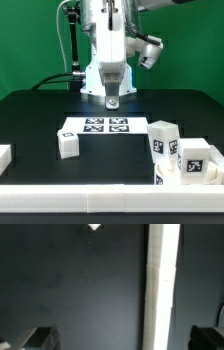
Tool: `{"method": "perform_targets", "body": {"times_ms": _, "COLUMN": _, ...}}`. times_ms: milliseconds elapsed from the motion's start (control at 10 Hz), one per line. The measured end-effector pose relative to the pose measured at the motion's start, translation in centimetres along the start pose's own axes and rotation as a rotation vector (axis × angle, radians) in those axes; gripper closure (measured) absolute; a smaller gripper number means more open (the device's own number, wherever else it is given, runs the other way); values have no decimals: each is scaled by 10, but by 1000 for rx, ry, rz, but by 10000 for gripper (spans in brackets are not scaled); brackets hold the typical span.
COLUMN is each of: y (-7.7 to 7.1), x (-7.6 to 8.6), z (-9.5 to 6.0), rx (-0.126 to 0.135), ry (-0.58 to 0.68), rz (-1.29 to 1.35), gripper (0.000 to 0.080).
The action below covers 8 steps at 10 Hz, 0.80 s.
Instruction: Assemble stool
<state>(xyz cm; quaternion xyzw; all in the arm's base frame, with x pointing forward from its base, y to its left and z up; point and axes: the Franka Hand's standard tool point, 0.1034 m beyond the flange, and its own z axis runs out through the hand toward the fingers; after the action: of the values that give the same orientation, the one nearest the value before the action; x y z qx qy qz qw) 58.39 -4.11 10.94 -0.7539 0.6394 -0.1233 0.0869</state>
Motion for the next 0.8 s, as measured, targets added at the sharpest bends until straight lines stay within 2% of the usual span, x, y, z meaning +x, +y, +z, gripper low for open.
{"method": "perform_targets", "body": {"times_ms": 100, "y": 6, "x": 8, "z": 3, "rx": -16, "ry": 9, "rz": -115, "gripper": 151}}
{"method": "perform_targets", "body": {"times_ms": 300, "y": 12, "x": 22, "z": 6, "rx": -25, "ry": 17, "rz": -210, "gripper": 151}}
{"method": "perform_targets", "body": {"times_ms": 500, "y": 11, "x": 20, "z": 6, "rx": -26, "ry": 17, "rz": -245, "gripper": 151}}
{"method": "perform_targets", "body": {"times_ms": 700, "y": 11, "x": 23, "z": 6, "rx": -34, "ry": 21, "rz": -443, "gripper": 151}}
{"method": "perform_targets", "body": {"times_ms": 800, "y": 12, "x": 23, "z": 9, "rx": -64, "ry": 20, "rz": -642, "gripper": 151}}
